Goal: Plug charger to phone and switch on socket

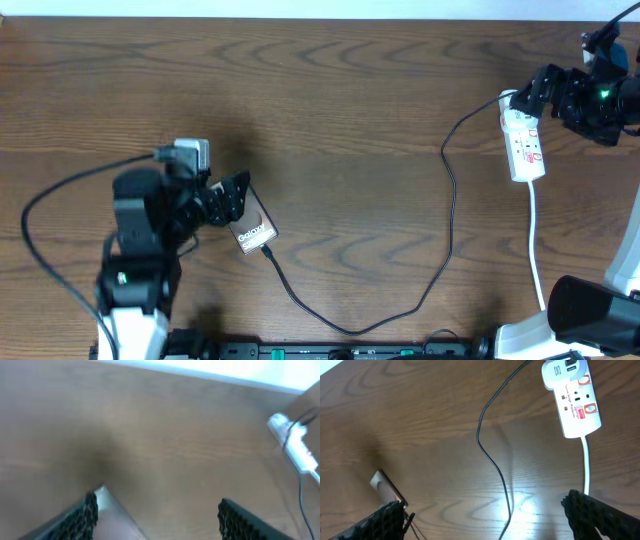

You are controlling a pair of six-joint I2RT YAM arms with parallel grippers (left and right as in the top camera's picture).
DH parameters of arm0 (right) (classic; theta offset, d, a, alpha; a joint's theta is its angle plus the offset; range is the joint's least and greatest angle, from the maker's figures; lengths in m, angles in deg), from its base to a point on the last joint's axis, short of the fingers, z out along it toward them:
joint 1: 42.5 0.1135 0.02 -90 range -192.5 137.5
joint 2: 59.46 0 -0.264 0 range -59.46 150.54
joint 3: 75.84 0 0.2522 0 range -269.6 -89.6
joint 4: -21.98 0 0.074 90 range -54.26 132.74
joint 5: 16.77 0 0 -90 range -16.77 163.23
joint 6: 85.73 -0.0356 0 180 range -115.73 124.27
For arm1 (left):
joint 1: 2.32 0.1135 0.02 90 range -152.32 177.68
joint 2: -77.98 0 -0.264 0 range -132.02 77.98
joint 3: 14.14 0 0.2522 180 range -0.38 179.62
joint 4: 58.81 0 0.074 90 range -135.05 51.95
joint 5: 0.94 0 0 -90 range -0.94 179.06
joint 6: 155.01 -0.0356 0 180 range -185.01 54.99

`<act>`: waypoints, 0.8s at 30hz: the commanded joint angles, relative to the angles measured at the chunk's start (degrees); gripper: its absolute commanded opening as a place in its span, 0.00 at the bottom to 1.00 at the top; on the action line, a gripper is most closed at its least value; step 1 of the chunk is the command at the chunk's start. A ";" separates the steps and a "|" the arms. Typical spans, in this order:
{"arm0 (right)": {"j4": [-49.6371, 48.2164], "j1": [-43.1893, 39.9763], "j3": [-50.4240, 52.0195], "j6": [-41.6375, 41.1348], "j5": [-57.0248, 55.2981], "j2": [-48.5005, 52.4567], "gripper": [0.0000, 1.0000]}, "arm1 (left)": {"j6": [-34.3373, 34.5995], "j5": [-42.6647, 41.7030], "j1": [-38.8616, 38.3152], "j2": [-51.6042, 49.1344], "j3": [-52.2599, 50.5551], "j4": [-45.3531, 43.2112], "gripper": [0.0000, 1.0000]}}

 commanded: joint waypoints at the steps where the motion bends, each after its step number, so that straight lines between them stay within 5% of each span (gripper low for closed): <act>1: 0.11 0.28 -0.70 -0.28 0.15 -0.22 0.99 | -0.57 0.37 -0.98 8.44 -6.95 -7.98 0.76; 13: 0.11 0.28 -0.70 -0.31 0.15 -0.22 0.99 | -9.94 0.42 -0.94 34.21 -26.97 -32.96 0.76; 24: 0.11 0.28 -0.70 -0.31 0.15 -0.22 0.99 | -14.05 0.39 2.78 45.42 -34.99 -30.71 0.76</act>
